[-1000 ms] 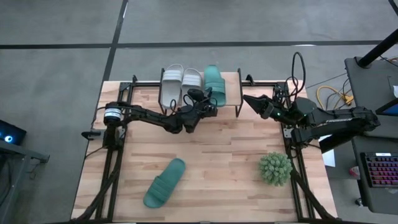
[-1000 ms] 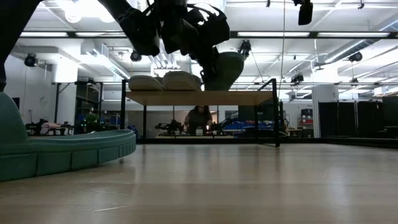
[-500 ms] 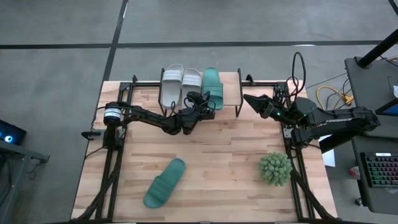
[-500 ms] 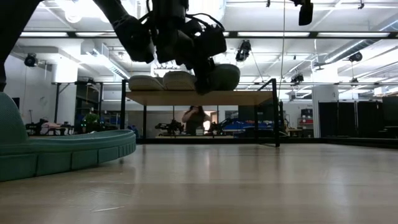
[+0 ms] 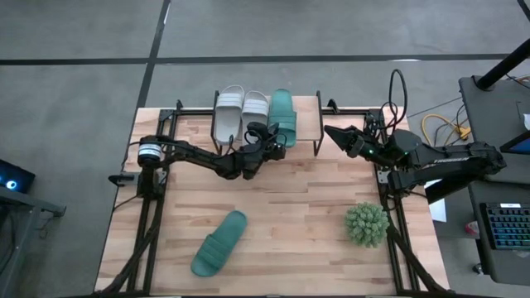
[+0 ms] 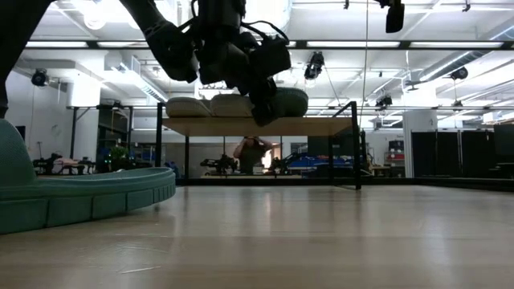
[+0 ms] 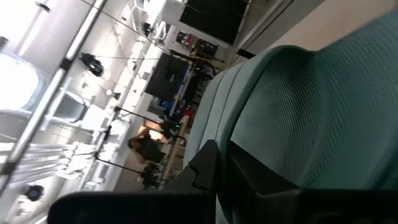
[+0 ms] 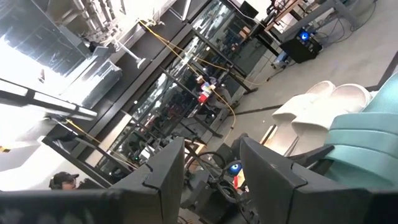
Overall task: Pick and place slides into the shelf
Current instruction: Put the left green slide on the shelf
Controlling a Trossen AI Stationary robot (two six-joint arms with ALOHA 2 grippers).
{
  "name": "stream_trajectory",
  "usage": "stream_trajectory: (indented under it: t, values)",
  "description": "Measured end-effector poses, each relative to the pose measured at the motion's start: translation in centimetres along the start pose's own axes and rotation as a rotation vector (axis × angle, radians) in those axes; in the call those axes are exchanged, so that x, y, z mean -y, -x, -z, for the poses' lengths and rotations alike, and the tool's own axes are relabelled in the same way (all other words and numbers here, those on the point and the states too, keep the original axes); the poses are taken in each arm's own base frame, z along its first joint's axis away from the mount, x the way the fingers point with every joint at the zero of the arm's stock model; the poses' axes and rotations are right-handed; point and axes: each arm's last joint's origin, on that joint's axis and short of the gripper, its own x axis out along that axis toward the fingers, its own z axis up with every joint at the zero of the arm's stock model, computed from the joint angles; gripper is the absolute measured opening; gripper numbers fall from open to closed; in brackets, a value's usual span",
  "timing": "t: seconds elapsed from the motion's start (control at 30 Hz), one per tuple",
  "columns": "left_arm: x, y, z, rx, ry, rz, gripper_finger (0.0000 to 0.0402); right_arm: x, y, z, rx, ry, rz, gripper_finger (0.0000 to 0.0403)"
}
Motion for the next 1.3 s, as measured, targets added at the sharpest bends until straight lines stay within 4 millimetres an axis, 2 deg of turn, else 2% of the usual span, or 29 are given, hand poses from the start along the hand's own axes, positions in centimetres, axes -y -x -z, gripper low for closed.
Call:
stream_trajectory:
  t: [0.3, 0.63, 0.8, 1.3]
  values:
    - [0.7, -0.1, 0.3, 0.014, 0.072, 0.071, 0.0010, 0.0, 0.0, 0.0, 0.000, -0.001, 0.000, 0.0148]
    - [0.5, -0.2, 0.3, 0.021, 0.102, 0.074, 0.0108, 0.0, 0.0, 0.0, -0.003, 0.001, -0.003, 0.0148]
    - [0.5, -0.2, 0.2, 0.026, 0.161, 0.078, 0.0141, 0.0, 0.0, 0.0, -0.003, 0.002, -0.003, 0.0148]
    - [-0.5, 0.1, -0.1, 0.082, 0.260, 0.127, 0.0148, 0.0, 0.0, 0.1, -0.010, 0.006, -0.002, 0.0148]
